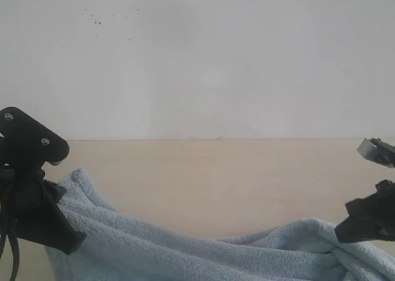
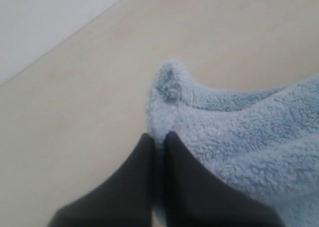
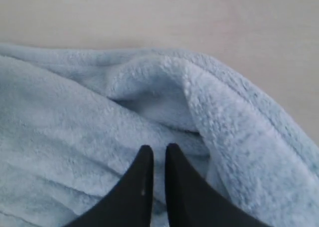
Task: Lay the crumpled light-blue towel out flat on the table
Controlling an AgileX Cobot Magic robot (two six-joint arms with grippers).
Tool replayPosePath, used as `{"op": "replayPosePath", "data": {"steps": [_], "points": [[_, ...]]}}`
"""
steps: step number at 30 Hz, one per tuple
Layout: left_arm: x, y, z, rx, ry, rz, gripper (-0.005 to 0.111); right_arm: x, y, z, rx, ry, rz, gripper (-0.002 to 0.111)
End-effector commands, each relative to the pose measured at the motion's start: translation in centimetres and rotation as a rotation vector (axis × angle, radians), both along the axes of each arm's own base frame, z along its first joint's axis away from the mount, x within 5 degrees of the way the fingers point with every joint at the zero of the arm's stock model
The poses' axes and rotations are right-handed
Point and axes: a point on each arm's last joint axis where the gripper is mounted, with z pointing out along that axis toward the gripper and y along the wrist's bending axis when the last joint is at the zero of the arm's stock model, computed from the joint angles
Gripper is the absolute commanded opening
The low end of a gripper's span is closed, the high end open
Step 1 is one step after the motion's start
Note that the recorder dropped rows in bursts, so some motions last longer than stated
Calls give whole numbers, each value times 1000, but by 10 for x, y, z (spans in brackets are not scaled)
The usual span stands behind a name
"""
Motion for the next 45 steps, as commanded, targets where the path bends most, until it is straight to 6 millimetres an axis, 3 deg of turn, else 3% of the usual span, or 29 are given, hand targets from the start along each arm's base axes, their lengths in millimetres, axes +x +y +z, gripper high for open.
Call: {"op": "replayPosePath", "data": {"steps": [1, 6, 8, 12, 19, 25, 31, 35, 37, 42, 45], "points": [[-1, -1, -2, -32, 19, 1, 4, -13, -29, -10, -233, 134, -24, 9], [-2, -6, -3, -78, 39, -22, 4, -26, -85, -18, -664, 325, -382, 9], [-1, -5, -2, -85, 38, -18, 4, -28, -94, -16, -749, 342, -447, 9], [0, -7, -3, -98, 46, -36, 4, -21, -79, -18, -568, 319, -495, 9], [6, -3, -21, -102, 177, -60, 4, -14, -38, -10, -154, 242, -248, 9], [22, 24, -17, -72, 184, 90, 4, -21, -42, -10, -223, 290, -146, 9], [28, 34, -16, -137, 180, 120, 4, -6, -47, -4, -229, 218, -281, 9], [34, 45, -21, -98, 183, 142, 4, -5, -42, -8, -197, 177, -161, 10], [37, 50, -28, -118, 214, 190, 4, -5, -37, -13, -175, 188, -104, 18], [41, 47, -38, -173, 244, 192, 4, 0, -31, -20, -214, 149, 0, 56], [44, 41, -35, -222, 216, 144, 4, 13, -41, -12, -319, 98, -12, 59]]}}
